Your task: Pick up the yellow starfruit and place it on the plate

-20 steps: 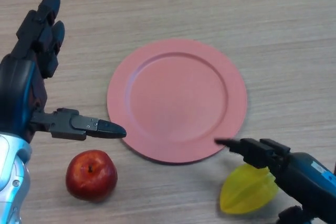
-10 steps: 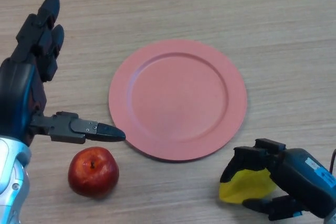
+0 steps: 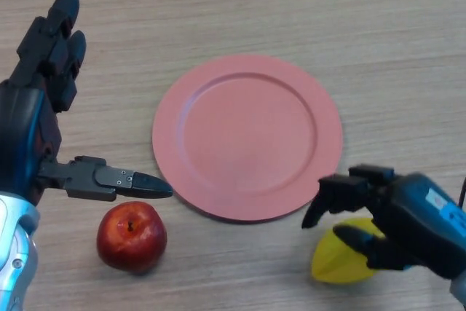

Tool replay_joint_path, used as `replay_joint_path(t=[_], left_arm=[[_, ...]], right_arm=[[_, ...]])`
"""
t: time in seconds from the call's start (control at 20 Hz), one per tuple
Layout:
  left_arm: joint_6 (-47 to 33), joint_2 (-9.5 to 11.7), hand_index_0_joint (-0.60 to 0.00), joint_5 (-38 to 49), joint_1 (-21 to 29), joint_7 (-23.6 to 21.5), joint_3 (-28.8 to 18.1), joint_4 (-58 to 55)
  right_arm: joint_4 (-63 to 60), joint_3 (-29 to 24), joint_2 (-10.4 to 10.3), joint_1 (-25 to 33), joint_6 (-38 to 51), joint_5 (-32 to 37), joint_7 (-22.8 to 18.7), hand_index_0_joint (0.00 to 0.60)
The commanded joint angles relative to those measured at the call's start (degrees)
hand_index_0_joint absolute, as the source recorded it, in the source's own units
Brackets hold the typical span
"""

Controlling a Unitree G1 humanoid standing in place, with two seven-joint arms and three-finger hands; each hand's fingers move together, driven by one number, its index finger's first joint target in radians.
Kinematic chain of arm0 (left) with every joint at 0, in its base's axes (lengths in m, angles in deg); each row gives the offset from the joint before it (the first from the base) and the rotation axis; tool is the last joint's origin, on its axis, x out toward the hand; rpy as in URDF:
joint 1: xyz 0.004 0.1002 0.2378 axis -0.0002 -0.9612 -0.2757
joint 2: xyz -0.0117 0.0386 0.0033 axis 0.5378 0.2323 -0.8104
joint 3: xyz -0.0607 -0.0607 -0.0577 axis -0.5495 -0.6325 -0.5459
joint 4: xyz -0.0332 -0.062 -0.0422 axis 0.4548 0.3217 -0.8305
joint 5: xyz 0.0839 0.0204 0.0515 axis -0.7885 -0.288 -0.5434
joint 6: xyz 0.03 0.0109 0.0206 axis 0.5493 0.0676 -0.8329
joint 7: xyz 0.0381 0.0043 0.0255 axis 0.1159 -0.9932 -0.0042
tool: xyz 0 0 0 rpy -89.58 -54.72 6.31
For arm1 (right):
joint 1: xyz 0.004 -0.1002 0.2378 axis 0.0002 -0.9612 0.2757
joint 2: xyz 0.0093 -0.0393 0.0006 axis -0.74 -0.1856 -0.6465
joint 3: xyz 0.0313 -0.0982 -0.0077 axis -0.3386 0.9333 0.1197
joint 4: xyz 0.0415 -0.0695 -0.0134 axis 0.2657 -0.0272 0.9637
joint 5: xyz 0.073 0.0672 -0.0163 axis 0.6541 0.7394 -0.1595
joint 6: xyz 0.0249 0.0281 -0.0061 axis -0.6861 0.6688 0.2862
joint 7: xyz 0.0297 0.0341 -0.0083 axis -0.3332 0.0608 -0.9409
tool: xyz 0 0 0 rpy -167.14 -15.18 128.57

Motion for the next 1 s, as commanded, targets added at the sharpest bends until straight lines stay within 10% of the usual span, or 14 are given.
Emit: replay_joint_path(t=[0.05,0.3,0.6,0.85,1.0], left_arm=[[-8.96,1.62,0.0,1.44,2.06,-0.44,-3.65,-1.77],[-9.41,1.76,0.0,2.0,2.33,-0.39,-3.8,-0.98],[-9.17,2.15,0.0,2.5,2.63,0.19,-4.29,-0.35],[-9.02,2.06,0.0,2.63,3.0,-0.05,-3.71,-0.03],[-8.34,2.31,0.0,3.06,3.44,-0.05,-3.95,-0.39]], right_arm=[[5.69,-1.81,0.98,2.07,1.48,6.41,-1.87,0.6],[7.43,-0.04,0.69,4.05,1.2,6.41,-1.27,0.6],[14.12,0.38,0.73,-0.22,-11.71,10.95,11.12,0.6],[16.29,-0.6,0.7,-0.19,-14.48,12.55,13.09,0.018],[15.05,-1.71,0.97,0.51,-11.32,11.37,11.1,0.0]])
